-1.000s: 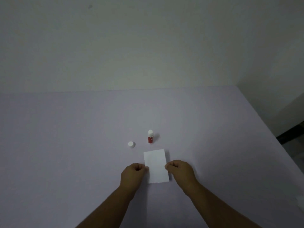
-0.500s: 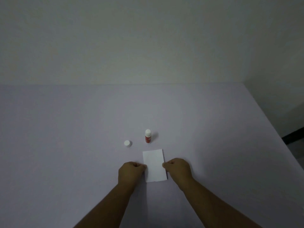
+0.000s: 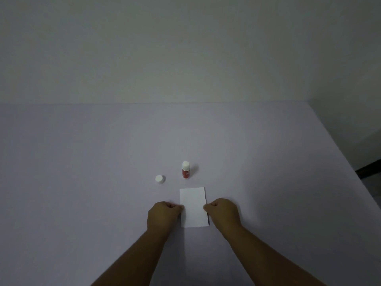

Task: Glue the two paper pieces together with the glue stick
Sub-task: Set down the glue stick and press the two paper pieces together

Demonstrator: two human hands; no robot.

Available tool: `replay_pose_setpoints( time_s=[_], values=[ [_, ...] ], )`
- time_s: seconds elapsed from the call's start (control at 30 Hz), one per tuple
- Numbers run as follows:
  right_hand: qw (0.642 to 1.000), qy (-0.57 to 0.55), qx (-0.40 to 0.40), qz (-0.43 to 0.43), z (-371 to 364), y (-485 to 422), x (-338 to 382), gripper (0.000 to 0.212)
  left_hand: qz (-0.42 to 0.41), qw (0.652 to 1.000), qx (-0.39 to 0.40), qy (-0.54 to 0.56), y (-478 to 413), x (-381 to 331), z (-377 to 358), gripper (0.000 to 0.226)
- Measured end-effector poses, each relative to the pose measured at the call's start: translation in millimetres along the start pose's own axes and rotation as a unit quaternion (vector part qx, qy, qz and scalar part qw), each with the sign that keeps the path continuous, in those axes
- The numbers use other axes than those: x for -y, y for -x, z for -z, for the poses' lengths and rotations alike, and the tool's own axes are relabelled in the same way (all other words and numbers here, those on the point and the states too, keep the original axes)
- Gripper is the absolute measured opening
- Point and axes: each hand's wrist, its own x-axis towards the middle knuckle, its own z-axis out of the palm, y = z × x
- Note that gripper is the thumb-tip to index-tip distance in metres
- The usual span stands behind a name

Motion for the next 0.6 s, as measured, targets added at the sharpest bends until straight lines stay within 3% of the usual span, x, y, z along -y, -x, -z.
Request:
replay_pose_setpoints(
  time_s=[0.2,0.4,0.53,0.6],
  values=[
    [1.000,0.017,-0.008,-0.007,0.0,1.7,2.4,0.043,0.001,1.000,0.007,-0.003,-1.0,0.1,-1.0,0.026],
    [0.999,0.026,-0.011,-0.016,0.9,2.4,5.5,0.043,0.006,1.000,0.006,-0.012,-2.8,-0.9,-1.4,0.031],
    [0.999,0.022,-0.010,-0.020,0.6,2.3,7.8,0.028,0.001,1.000,0.000,-0.027,-3.9,-1.1,-1.1,0.031],
    [0.999,0.026,-0.013,-0.020,0.5,2.4,8.0,0.037,0.000,0.999,-0.001,-0.032,-4.7,-1.3,-1.3,0.033]
  ],
)
